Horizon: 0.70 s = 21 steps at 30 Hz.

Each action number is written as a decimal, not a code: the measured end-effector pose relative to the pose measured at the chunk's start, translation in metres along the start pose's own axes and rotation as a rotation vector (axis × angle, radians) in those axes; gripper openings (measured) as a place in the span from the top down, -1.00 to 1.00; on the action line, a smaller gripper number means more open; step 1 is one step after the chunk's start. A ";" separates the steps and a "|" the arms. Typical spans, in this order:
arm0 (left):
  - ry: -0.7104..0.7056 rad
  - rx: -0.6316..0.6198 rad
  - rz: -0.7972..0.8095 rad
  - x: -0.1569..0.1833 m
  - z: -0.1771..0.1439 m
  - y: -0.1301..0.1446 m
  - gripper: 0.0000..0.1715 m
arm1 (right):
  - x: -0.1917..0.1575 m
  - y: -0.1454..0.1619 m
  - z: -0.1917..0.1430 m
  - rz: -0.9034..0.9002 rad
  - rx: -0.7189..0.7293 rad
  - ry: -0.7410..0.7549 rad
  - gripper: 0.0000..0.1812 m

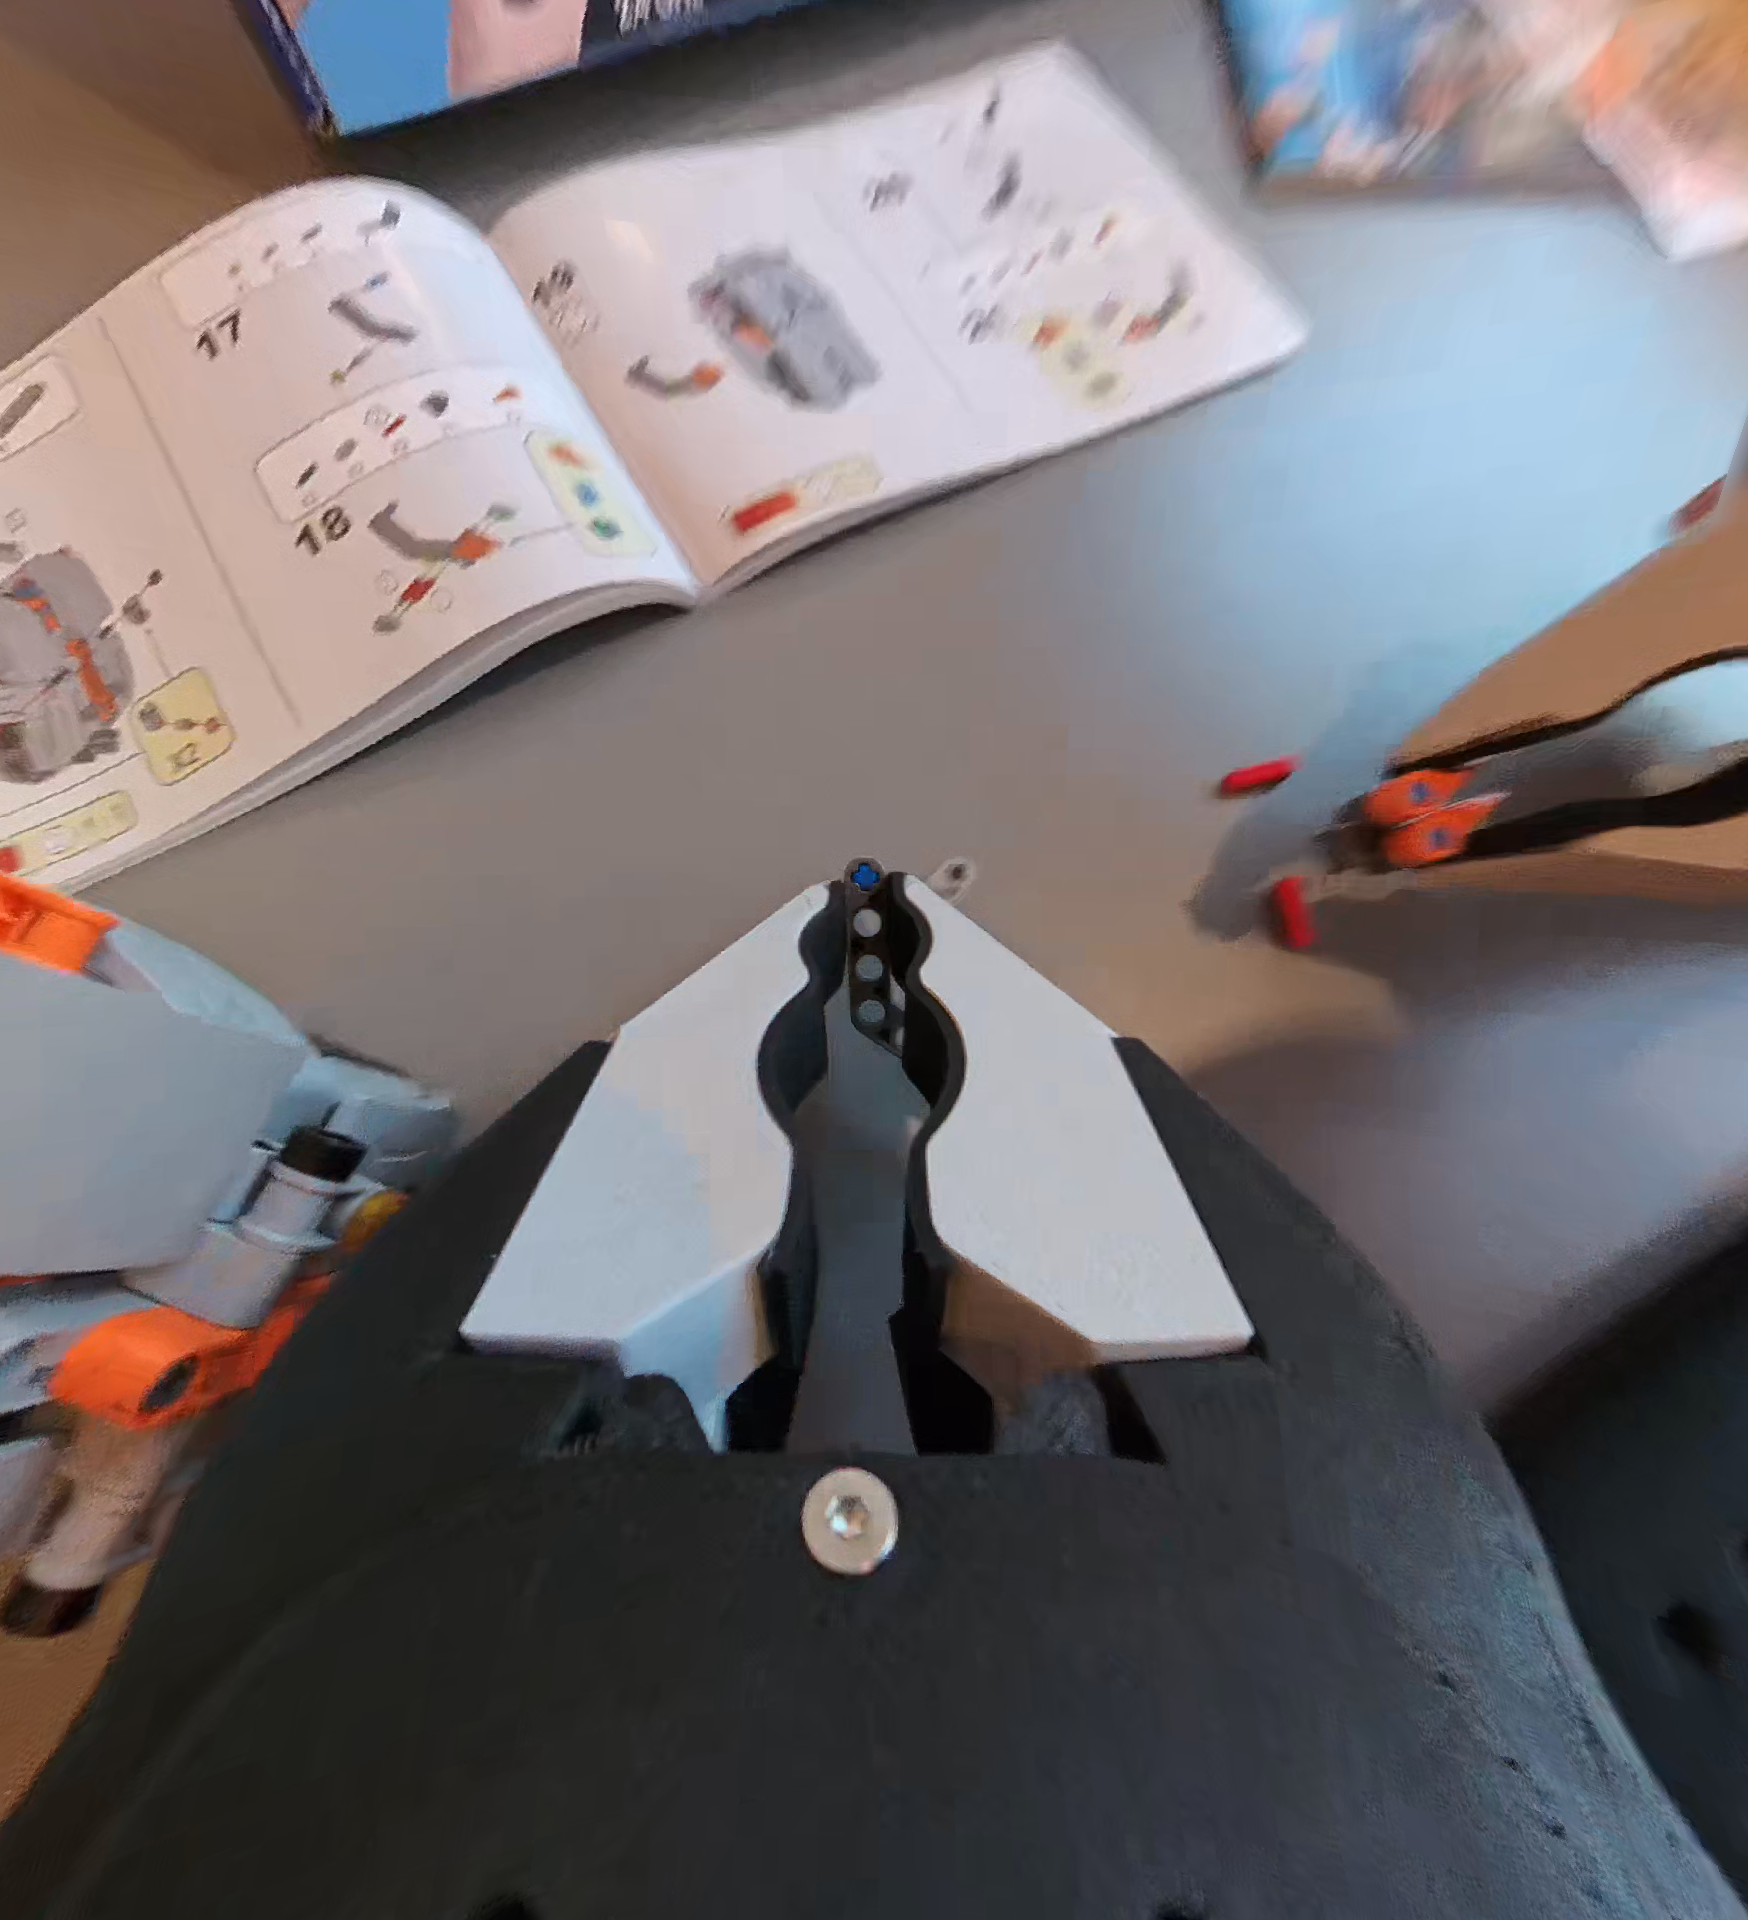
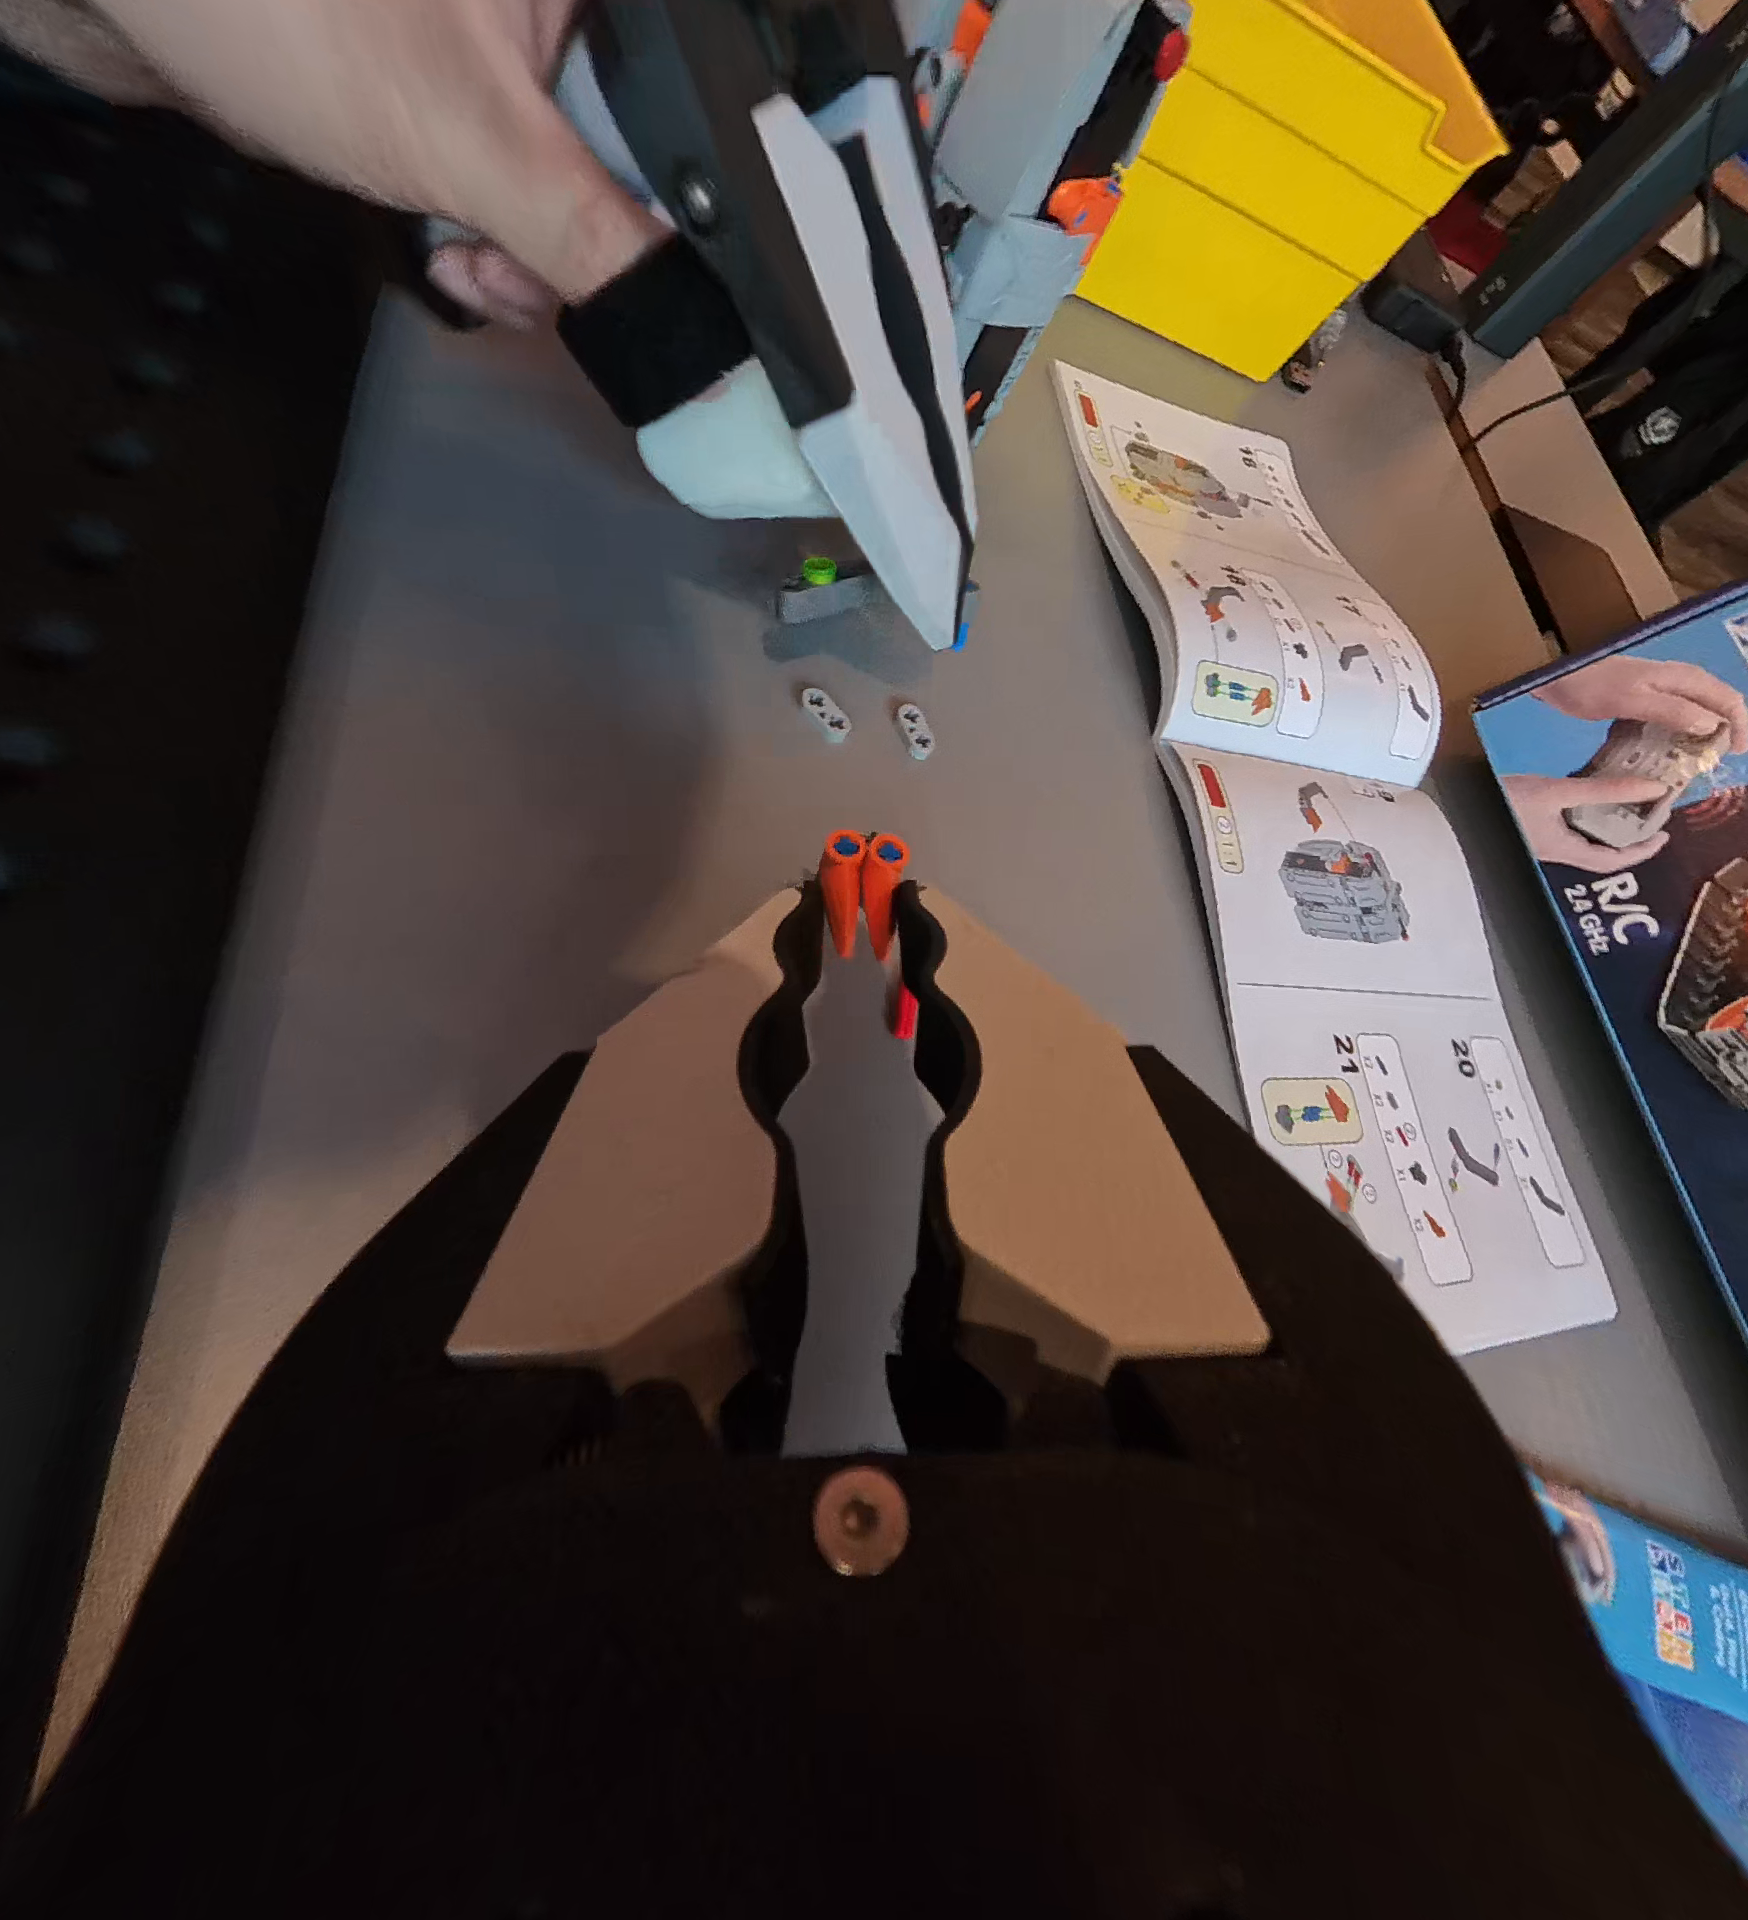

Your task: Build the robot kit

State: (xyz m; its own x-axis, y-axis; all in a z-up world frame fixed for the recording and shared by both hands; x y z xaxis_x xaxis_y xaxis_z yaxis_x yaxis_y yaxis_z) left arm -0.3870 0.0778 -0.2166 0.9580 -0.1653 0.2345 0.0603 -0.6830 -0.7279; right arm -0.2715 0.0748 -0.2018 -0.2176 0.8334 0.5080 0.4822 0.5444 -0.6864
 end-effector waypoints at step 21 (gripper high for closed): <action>0.378 0.518 -0.328 0.051 -0.041 -0.048 0.94 | 0.020 -0.038 -0.018 0.529 0.312 0.007 0.86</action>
State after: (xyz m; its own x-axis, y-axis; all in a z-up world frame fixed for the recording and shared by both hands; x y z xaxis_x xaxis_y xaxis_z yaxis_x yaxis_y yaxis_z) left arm -0.3525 0.0736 -0.1432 0.7109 -0.3085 0.6320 0.5431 -0.3301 -0.7721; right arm -0.2791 0.0695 -0.1568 -0.0108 0.9982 0.0595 0.2522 0.0603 -0.9658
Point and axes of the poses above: each gripper's, where its closed fingertips meet, z out along the fingers, y out of its underside, x = y × z across the jaws, the point moved 3 cm from there along -z, back along the fingers, and after that the axes turned 11 degrees about -z, right-handed, at the moved point
